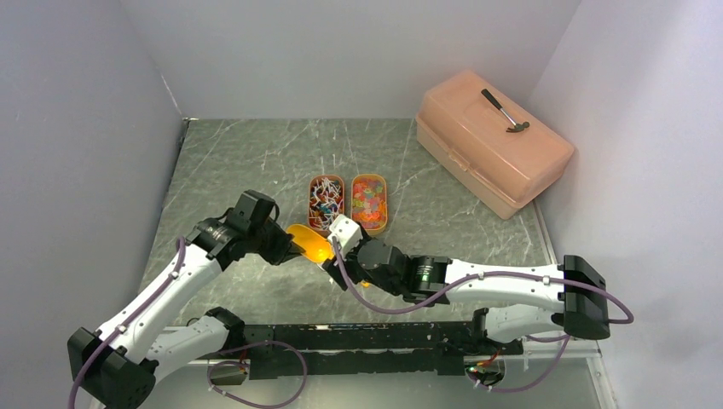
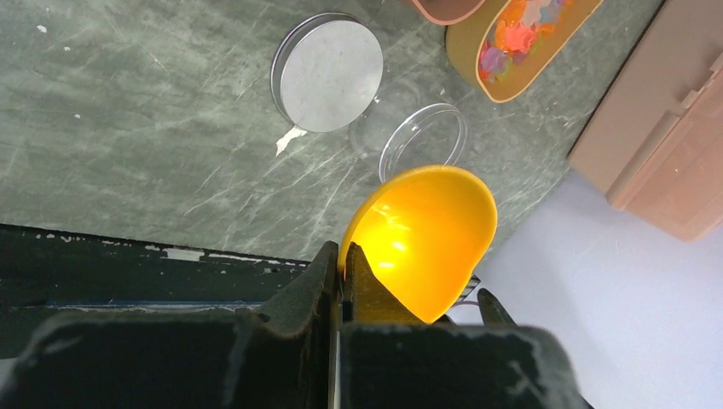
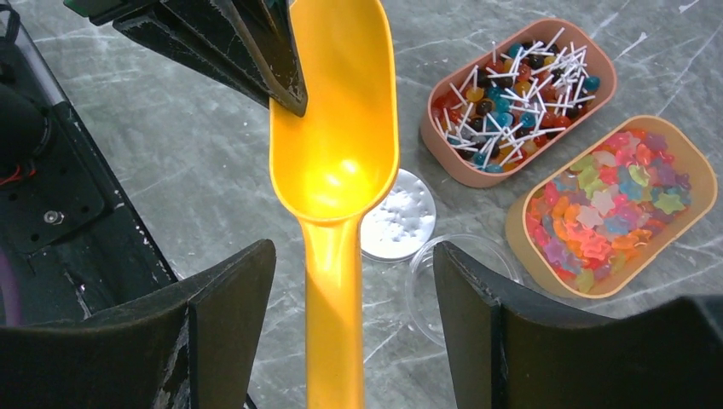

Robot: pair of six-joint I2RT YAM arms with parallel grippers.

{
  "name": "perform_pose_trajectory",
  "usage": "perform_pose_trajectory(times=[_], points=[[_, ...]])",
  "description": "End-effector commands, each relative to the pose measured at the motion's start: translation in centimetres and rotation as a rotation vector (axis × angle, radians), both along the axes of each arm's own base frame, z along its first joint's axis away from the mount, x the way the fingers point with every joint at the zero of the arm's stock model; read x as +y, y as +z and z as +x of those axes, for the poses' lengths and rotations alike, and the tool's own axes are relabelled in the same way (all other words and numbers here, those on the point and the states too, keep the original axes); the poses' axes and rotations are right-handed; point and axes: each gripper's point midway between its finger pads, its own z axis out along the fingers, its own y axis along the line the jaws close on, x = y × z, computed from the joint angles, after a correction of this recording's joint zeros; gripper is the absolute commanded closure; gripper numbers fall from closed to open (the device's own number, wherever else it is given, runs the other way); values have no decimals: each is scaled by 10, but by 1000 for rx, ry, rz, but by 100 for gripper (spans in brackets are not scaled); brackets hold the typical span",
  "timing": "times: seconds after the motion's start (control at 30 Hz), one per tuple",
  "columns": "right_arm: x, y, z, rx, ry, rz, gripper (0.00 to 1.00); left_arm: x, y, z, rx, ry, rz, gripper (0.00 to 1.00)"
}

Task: Pack the candies
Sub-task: Adjust the spatula.

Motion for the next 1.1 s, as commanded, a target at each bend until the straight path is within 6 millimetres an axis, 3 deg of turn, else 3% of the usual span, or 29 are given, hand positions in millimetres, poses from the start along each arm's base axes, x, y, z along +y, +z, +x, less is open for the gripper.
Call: perform_pose_trajectory(times=[0.0,0.17,0.4,0.8,0.97,1.07], points=[[16,20,1,-36,3,66,29,3,20,3,-24,50,-23,97],[17,8,3,-47,-9,27,37,-3,25,2,-18,26,-50,97],[16,9,6,-77,-13,38,49,-8,27,-2,-8,7,-79,97],[19,6,5,-86,1,27,56,-16,29,-5,-4,-28,-119,97],[15,-1,7,-94,-17,-11,64,-19,31,-6,-9,-38,-137,97],[16,-1,6,-100,-15,-13,76,-20,30,-6,-5,-42,-142,97]])
